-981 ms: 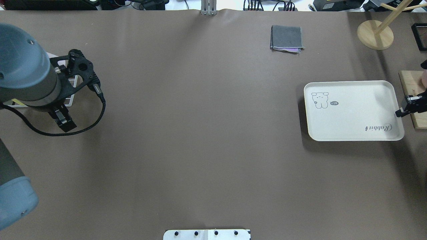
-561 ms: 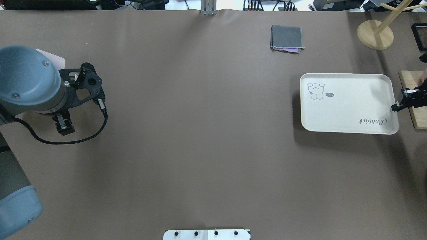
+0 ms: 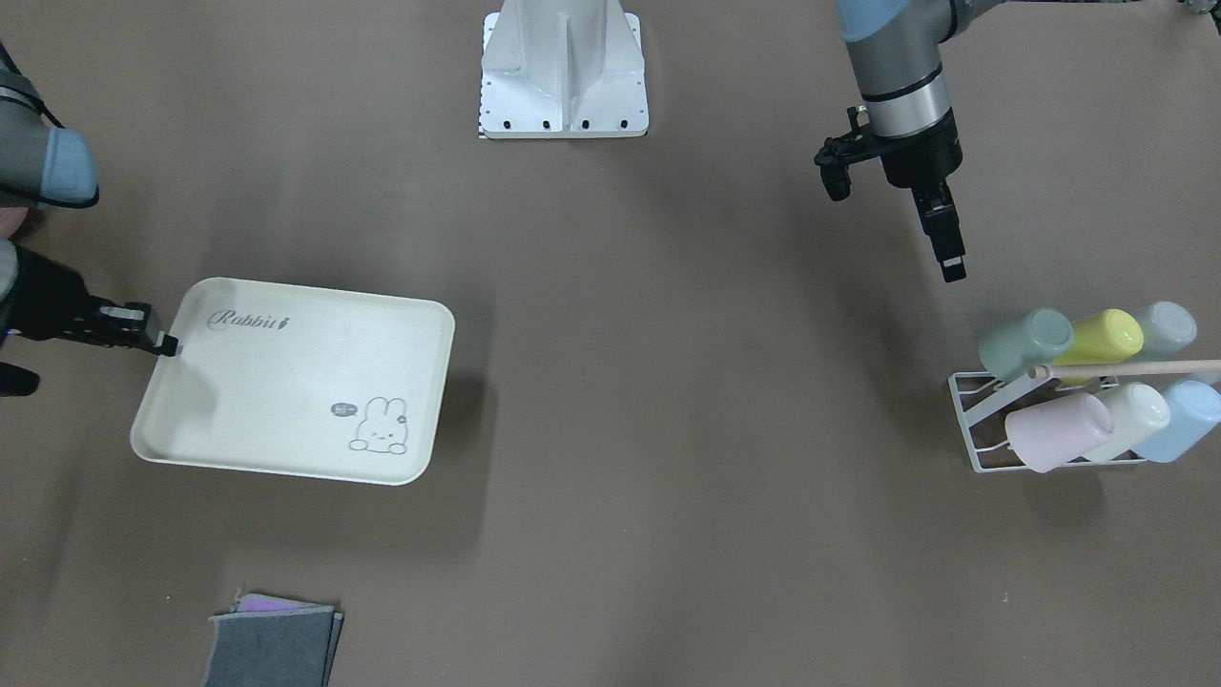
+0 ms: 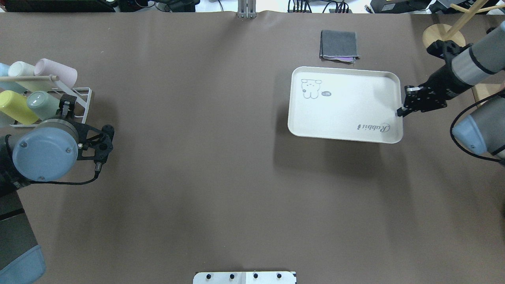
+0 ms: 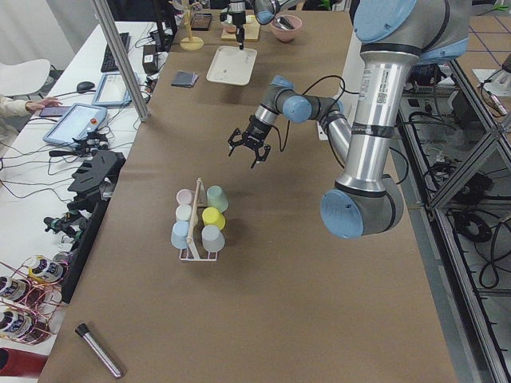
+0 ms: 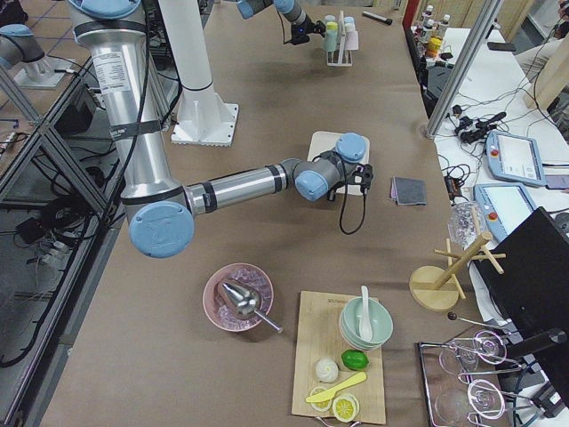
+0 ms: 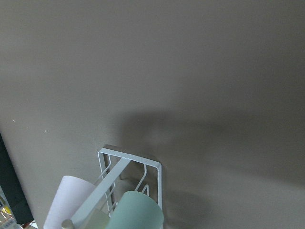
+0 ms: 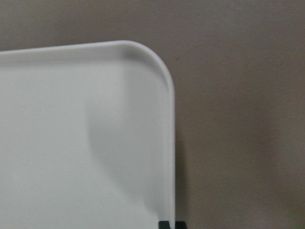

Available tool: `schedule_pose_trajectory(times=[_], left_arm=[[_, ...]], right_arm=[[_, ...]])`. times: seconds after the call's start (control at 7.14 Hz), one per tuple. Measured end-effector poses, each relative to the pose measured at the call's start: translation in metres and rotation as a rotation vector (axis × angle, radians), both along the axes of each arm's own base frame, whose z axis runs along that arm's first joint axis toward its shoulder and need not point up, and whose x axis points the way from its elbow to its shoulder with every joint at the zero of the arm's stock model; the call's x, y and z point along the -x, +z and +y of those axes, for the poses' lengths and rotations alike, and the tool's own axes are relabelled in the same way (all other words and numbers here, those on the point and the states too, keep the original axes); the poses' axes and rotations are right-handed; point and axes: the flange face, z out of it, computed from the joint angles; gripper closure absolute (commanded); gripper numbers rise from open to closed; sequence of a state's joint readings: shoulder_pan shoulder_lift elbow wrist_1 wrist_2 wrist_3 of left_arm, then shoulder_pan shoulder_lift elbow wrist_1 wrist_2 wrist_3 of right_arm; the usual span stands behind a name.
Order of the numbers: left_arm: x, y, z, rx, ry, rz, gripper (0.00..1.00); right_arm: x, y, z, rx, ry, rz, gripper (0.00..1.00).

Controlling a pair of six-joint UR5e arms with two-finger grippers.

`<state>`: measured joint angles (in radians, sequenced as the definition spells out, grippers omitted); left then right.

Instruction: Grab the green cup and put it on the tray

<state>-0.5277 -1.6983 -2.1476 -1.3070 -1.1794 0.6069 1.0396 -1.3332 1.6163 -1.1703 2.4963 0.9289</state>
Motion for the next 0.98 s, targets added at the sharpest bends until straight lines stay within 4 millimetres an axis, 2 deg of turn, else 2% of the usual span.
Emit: schedule_pose_trajectory(times=[0.28,0.56,0.7,0.98], left_arm=[[-0.026,0.034,0.017,-0.141,0.056,-0.173,0.02],[-0.031,0.063,0.033,-0.244,0.072,-0.313,0.02],[-0.027,0.080,0.039,-0.289,0.082,-0.389,0.02],[-0.022,0.109,0.043,-0.349,0.124,-0.534,0.02]], right_arm=[[0.080,-0.054,0.015,-0.052,-0.066,-0.012,1.00],[0.152,-0.097,0.042,-0.055,-0.076,-0.004,1.00],[0.180,-0.113,0.056,-0.043,-0.070,0.000,1.00],[0.221,-0.140,0.079,-0.009,-0.050,0.003,1.00]])
